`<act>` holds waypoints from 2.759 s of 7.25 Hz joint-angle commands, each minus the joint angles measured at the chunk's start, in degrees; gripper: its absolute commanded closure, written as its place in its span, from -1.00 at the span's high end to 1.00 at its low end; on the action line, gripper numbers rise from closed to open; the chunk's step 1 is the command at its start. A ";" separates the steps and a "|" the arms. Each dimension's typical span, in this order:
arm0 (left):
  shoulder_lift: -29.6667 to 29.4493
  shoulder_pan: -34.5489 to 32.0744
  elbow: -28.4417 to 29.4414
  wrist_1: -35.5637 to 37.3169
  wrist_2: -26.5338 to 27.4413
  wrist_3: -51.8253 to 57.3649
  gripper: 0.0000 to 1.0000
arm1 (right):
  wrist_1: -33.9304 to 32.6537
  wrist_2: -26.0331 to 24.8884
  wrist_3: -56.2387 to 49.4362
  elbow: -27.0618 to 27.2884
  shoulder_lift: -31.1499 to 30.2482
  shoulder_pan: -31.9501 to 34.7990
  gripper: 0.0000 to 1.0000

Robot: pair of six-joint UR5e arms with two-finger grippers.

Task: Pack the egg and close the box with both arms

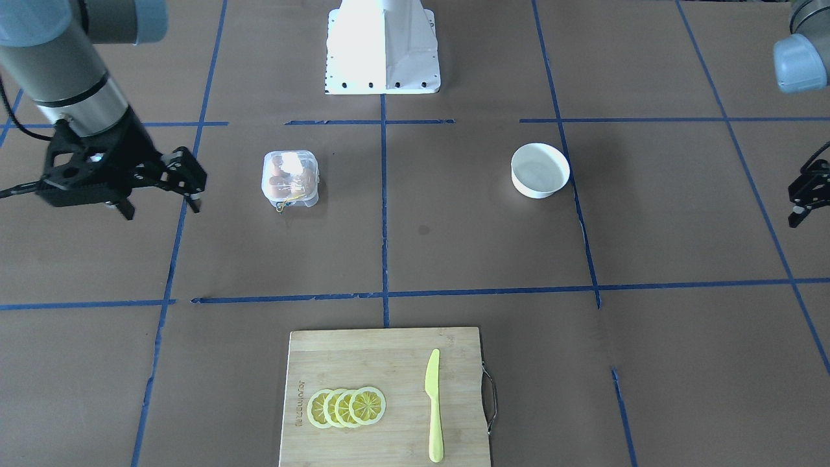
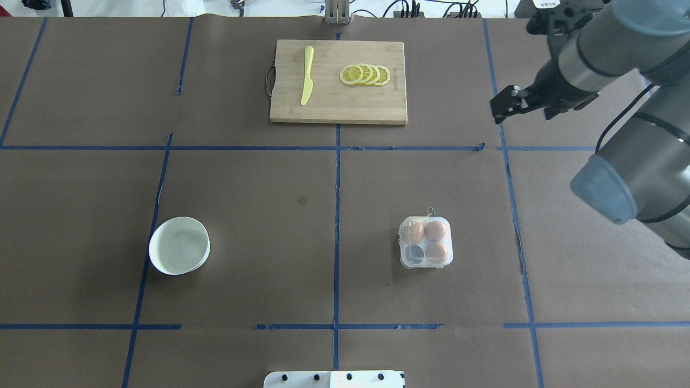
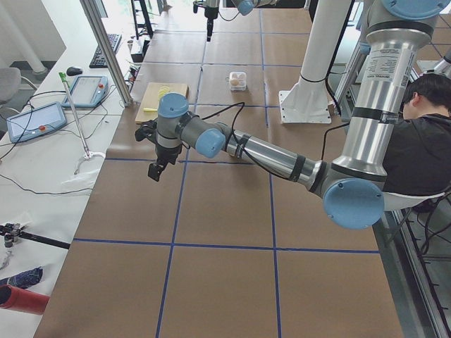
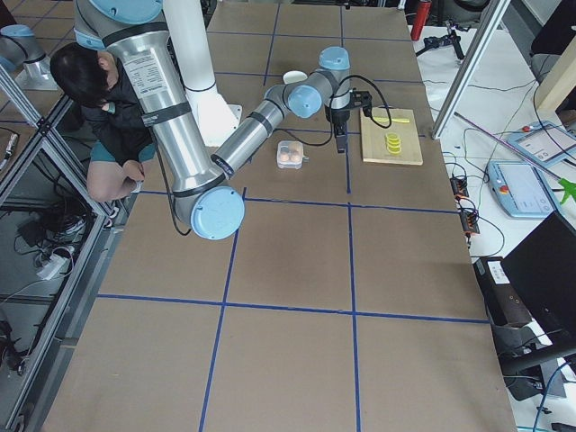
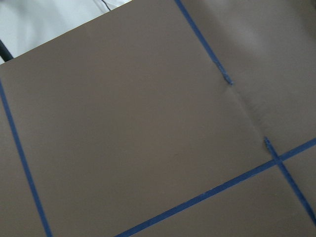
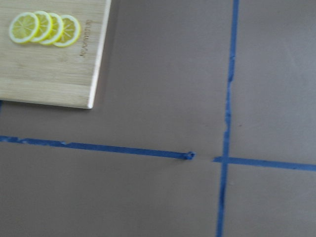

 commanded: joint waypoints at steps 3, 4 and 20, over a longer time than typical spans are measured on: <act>4.56 -7.66 5.99 -0.13 -0.11 14.92 1.00 | -2.54 11.23 -41.39 -3.84 -17.83 23.60 1.00; 7.89 -9.16 5.90 -0.74 -1.07 20.44 1.00 | -2.54 11.60 -45.29 -4.21 -20.57 25.38 1.00; 11.61 -9.35 4.76 3.56 -11.34 -6.75 1.00 | -2.28 15.29 -46.39 -14.14 -25.08 35.95 1.00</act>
